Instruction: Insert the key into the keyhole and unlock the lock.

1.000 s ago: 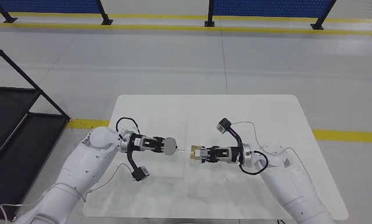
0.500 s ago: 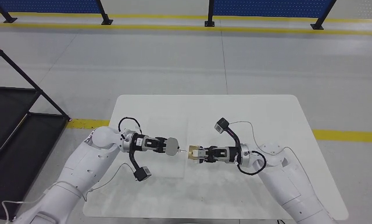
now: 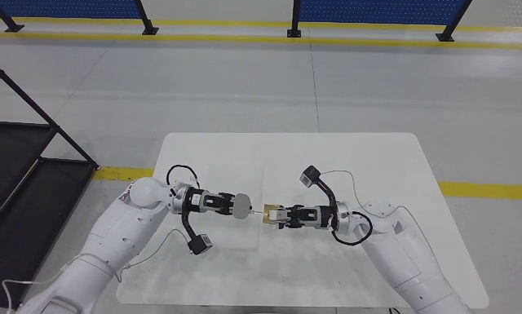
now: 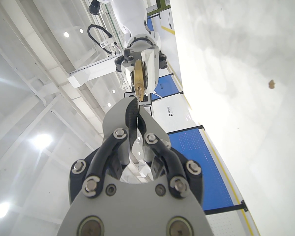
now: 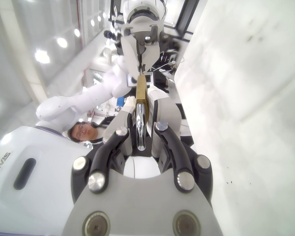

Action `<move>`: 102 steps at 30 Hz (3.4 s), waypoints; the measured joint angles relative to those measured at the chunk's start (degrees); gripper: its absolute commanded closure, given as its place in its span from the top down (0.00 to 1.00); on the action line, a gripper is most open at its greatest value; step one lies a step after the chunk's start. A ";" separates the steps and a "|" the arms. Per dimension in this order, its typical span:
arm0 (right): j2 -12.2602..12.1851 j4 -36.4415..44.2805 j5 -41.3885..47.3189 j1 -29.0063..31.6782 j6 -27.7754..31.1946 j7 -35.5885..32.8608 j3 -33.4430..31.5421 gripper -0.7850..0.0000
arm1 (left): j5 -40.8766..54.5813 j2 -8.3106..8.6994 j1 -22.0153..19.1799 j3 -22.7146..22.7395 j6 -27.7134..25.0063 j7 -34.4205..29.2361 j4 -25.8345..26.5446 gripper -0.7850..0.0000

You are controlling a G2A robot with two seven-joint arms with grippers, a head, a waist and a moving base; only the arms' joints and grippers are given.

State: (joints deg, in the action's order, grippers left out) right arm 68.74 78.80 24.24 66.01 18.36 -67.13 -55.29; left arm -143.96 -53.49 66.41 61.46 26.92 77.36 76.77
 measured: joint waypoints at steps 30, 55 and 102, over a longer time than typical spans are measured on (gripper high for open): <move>0.00 0.00 0.00 0.00 0.00 0.00 0.00 0.00 | 1.45 0.35 -1.43 -2.23 0.49 -0.48 -0.96 0.00; 0.00 0.00 0.00 0.00 0.00 0.00 0.00 0.00 | 2.13 0.52 -2.39 -3.58 0.85 -0.85 -1.98 0.00; -0.78 5.52 -3.78 4.84 1.69 11.59 -2.83 0.00 | 5.62 0.62 -1.59 -2.50 5.61 -5.62 -3.27 0.00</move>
State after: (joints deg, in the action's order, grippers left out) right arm 67.96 84.32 20.46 70.84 20.05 -55.54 -58.11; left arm -138.34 -52.87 64.82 58.96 32.53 71.74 73.50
